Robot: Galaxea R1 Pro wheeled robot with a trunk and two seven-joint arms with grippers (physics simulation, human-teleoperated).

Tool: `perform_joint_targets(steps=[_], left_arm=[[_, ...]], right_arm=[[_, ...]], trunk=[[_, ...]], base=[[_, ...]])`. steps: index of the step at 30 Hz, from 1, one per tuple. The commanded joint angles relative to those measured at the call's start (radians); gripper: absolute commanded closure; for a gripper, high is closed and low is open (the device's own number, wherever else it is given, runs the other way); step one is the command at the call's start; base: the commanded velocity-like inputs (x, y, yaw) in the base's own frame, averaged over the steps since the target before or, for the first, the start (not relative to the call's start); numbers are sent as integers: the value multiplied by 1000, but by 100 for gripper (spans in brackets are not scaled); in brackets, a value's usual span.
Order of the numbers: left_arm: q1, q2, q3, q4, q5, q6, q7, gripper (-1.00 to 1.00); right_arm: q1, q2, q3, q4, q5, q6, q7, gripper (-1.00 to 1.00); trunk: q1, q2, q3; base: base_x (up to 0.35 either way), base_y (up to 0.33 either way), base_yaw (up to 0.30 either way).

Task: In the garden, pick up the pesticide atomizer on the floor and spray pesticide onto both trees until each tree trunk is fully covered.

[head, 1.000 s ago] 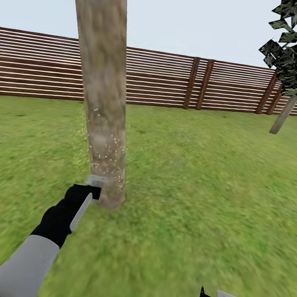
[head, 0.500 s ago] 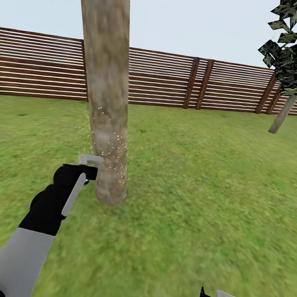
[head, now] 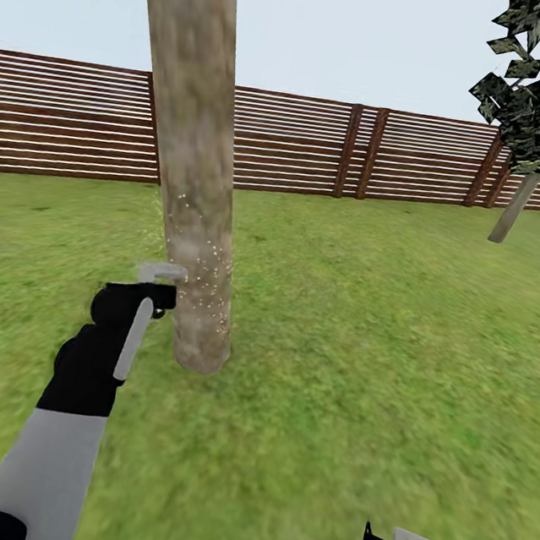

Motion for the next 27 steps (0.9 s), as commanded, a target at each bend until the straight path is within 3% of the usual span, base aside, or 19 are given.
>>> perform_joint_targets(steps=[1,4,7,11,13,17,18,20,21,22,23,25,27], left_arm=[[1,-2,-46,0,-10,3,0,100],[-5,-6,-106,7,-9,4,0,100],[-14,-5,-115,56,-9,10,0,100],[-68,21,-110,199,-9,12,0,100],[-91,48,-93,221,-8,13,-6,100],[-101,49,-74,214,0,15,-16,100],[-100,55,-72,213,12,15,-39,100],[-91,111,-68,214,38,15,-99,100],[-88,123,-75,219,50,15,-144,100],[-85,121,-84,221,54,14,-179,100],[-83,119,-117,224,58,13,-196,100],[-82,118,-160,225,60,13,-203,100],[-51,132,-163,238,60,13,-205,100]], right_arm=[[0,0,0,0,0,0,0,-100],[0,0,0,0,0,0,0,-100],[0,0,0,0,0,0,0,-100],[0,0,0,0,0,0,0,-100],[0,0,0,0,0,0,0,-100],[0,0,0,0,0,0,0,-100],[0,0,0,0,0,0,0,-100],[0,0,0,0,0,0,0,-100],[0,0,0,0,0,0,0,-100],[0,0,0,0,0,0,0,-100],[0,0,0,0,0,0,0,-100],[0,0,0,0,0,0,0,-100],[0,0,1,0,0,0,0,-100]], trunk=[[0,0,0],[0,0,0],[0,0,0],[0,0,0],[0,0,0],[0,0,0],[0,0,0],[0,0,0],[0,0,0],[0,0,0],[0,0,0],[0,0,0],[0,0,0]], base=[[0,0,0],[0,0,0],[0,0,0],[0,0,0],[0,0,0],[0,0,0],[0,0,0],[0,0,0],[0,0,0],[0,0,0],[0,0,0],[0,0,0],[0,0,0]])
